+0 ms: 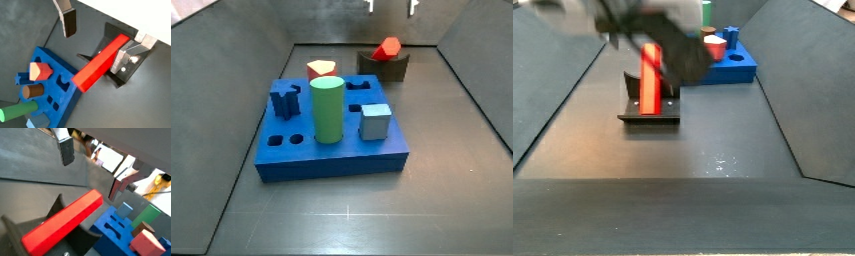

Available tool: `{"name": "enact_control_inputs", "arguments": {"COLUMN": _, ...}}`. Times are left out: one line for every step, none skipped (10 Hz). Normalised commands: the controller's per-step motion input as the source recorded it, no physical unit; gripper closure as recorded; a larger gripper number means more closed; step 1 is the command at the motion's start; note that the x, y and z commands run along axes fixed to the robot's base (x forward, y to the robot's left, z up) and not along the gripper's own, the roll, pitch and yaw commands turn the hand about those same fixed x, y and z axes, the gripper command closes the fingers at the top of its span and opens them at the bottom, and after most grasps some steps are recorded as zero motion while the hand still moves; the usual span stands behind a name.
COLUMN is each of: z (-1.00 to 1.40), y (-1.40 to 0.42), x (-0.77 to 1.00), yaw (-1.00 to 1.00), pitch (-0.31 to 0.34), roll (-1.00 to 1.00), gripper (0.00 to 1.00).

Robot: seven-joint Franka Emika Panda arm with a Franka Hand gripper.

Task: Pick up the hexagon object. Move up. Place the hexagon object on the fixture. Regrasp the hexagon object. Move to above the board. Insert the hexagon object.
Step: Regrasp the hexagon object.

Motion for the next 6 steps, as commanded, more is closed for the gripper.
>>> {"name": "enact_control_inputs", "arguments": {"z": 0.75, "y": -1.0, "x": -0.04, "yaw": 0.02, "pitch": 0.046, "roll": 1.0, "gripper": 0.0}}
{"name": "enact_control_inputs", "arguments": {"z": 0.72, "y": -1.0, "x": -0.05, "yaw": 0.02, "pitch": 0.043, "roll": 1.0, "gripper": 0.0}}
{"name": "enact_control_inputs", "arguments": {"z": 0.64, "y": -1.0, "x": -0.05, "yaw": 0.02, "pitch": 0.04, "roll": 1.0, "gripper": 0.0}}
{"name": "enact_control_inputs", "arguments": {"z": 0.56, "y": -1.0, "x": -0.05, "yaw": 0.02, "pitch": 0.039, "roll": 1.0, "gripper": 0.0}}
{"name": "enact_control_inputs", "arguments": {"z": 0.41, "y": -1.0, "x": -0.05, "yaw": 0.02, "pitch": 0.035, "roll": 1.0, "gripper": 0.0}}
{"name": "enact_control_inputs", "arguments": {"z": 0.29, "y": -0.94, "x": -0.04, "yaw": 0.02, "pitch": 0.032, "roll": 1.0, "gripper": 0.0}}
